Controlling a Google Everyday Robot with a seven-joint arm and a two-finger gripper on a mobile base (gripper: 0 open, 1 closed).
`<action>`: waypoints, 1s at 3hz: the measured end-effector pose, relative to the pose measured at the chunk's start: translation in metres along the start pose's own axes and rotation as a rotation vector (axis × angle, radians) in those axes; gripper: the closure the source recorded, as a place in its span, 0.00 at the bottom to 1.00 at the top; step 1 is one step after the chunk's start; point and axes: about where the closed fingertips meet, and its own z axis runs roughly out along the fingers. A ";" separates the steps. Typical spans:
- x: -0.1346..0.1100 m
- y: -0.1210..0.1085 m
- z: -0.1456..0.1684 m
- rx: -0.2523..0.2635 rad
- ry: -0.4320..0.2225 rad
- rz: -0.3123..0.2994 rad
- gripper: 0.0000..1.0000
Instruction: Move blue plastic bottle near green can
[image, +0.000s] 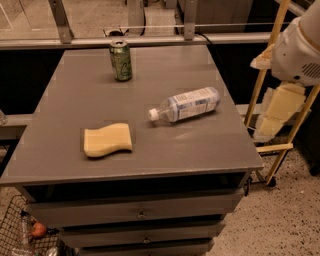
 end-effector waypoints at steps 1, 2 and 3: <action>-0.034 -0.040 0.047 -0.058 -0.091 -0.146 0.00; -0.056 -0.061 0.069 -0.084 -0.139 -0.235 0.00; -0.079 -0.069 0.099 -0.122 -0.141 -0.309 0.00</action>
Offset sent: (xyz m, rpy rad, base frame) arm 0.1203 0.0791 -0.0465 0.1025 0.0025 0.4009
